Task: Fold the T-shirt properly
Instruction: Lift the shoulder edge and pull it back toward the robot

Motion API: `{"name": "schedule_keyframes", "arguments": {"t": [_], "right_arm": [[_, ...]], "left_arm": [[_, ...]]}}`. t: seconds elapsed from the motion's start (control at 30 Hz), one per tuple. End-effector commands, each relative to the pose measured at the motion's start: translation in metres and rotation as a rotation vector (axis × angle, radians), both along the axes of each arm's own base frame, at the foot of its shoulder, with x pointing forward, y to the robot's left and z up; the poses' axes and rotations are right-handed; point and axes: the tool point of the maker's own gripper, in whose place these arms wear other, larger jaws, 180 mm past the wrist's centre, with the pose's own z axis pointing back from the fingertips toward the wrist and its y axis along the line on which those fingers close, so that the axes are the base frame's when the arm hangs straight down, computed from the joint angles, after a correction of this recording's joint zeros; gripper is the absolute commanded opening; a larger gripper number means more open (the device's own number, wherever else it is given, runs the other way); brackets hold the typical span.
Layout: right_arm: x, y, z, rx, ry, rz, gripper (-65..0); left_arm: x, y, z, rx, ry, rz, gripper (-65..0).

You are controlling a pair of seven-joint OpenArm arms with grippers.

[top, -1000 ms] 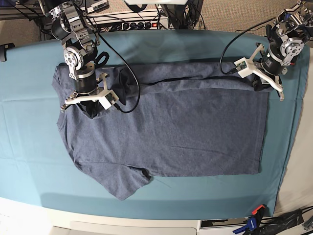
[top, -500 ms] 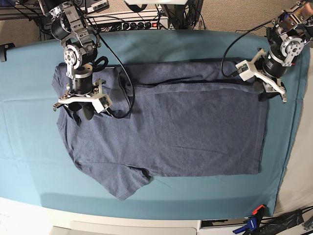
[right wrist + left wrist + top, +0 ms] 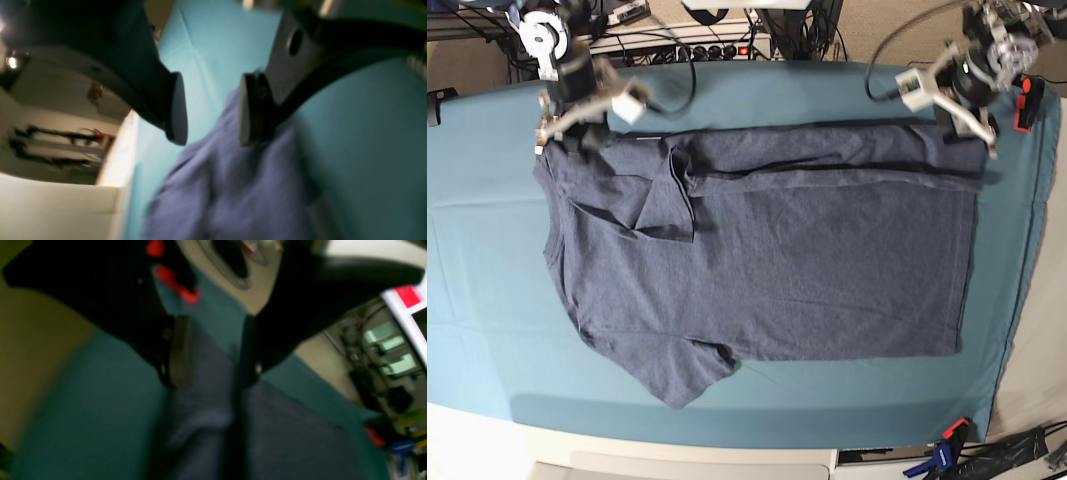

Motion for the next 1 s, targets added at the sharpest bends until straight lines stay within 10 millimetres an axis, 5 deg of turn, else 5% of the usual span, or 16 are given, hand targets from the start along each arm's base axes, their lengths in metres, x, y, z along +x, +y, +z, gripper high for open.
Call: {"name": "schedule_keyframes", "arguments": {"t": [0.0,0.13,0.37,0.83,0.9,0.97], "right_arm": [[-0.002,-0.003,0.003,-0.022,-0.002,0.016,-39.0],[-0.022,-0.019,-0.029,-0.054,0.136,0.006,-39.0],[-0.01,-0.068,-0.061,-0.166,0.174,-0.069,-39.0],[0.033,-0.075,-0.051,-0.143,0.094,-0.085,-39.1],[0.033,-0.075,-0.051,-0.144,0.095,-0.085,-44.8],[0.032,-0.076,-0.051,-0.147,0.095,-0.09,-57.9]], "left_arm": [[0.002,0.0,0.007,0.005,-0.024,-0.015,-39.8],[-0.001,-0.002,0.004,-0.004,-0.015,-0.02,-39.8],[-0.001,-0.006,0.004,-0.022,-0.018,-0.024,-39.8],[-0.002,-0.018,0.002,-0.072,-0.023,-0.005,-39.8],[-0.002,-0.018,0.002,-0.071,-0.023,-0.005,-39.8],[-0.002,-0.017,0.002,-0.07,-0.022,-0.005,-39.8]]}}
